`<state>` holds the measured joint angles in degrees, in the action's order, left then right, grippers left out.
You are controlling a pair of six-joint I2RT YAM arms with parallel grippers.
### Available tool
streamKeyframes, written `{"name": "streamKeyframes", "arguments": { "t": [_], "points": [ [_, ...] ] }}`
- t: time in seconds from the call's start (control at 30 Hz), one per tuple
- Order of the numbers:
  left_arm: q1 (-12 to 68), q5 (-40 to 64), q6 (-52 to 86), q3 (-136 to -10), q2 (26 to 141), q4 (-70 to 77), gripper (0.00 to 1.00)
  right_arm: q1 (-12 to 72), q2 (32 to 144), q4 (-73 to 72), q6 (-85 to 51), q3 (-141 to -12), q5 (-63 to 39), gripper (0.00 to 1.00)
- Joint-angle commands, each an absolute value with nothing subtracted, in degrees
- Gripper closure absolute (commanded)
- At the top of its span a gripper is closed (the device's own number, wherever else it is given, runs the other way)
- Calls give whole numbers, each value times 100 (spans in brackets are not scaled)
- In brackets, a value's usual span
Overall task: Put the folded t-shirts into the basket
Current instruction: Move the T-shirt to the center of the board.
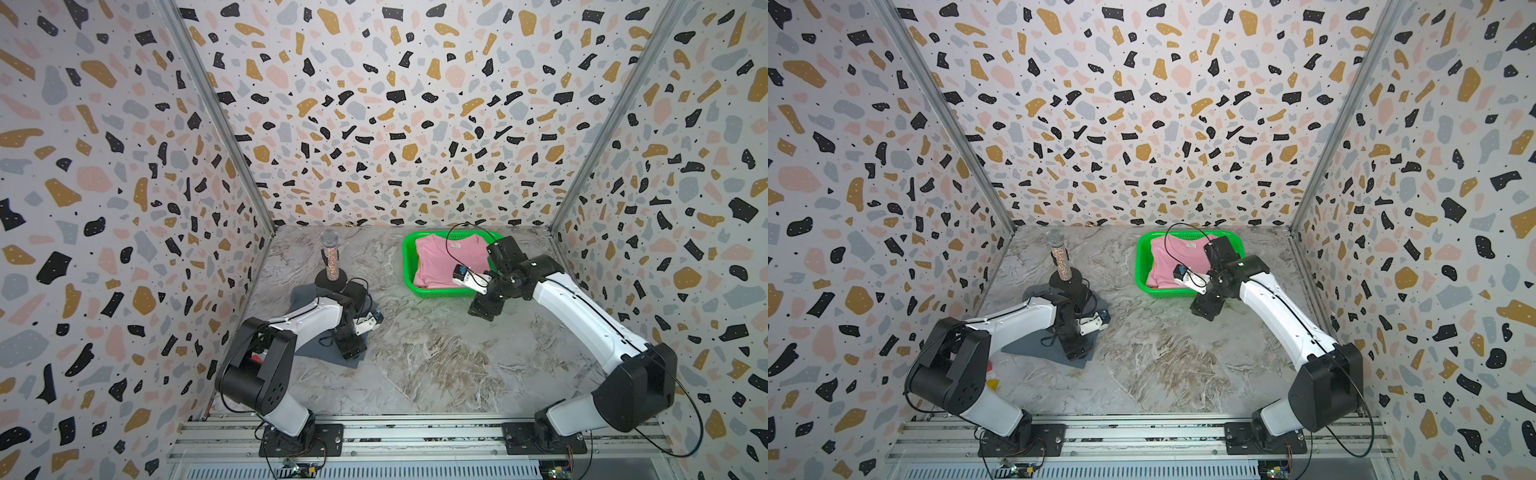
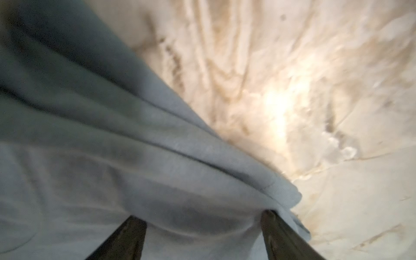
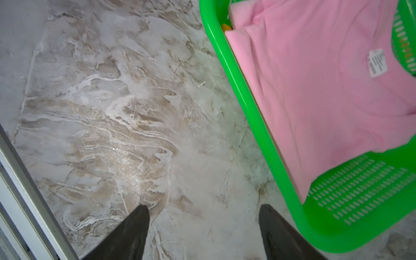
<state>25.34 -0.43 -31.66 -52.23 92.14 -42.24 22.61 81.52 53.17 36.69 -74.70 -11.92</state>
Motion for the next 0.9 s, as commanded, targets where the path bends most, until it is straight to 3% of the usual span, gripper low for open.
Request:
{"name": "streamKeyframes", "arguments": {
  "t": [0.0, 0.3, 0.53, 0.67, 0.87],
  "points": [
    [3141, 356, -2500, -5510, 9588, -4455, 18, 2018, 7632, 5454, 3674, -7190, -1230, 18],
    [4664, 985, -1686, -6647, 10519, -4518, 20, 1198, 7123, 5326, 3637, -6518, -1222, 18],
    [5589, 2105, -458, -8152, 11118, -4231, 20, 16, 7591, 5023, 2695, -6836, -1562, 18],
    [5627, 2595, -140, -8317, 10718, -3909, 18, -547, 7857, 4999, 2454, -6997, -2078, 17],
    [4998, 1547, -1252, -7029, 9373, -3811, 16, 53, 7847, 4720, 2677, -6429, -3013, 20]
  ]
}}
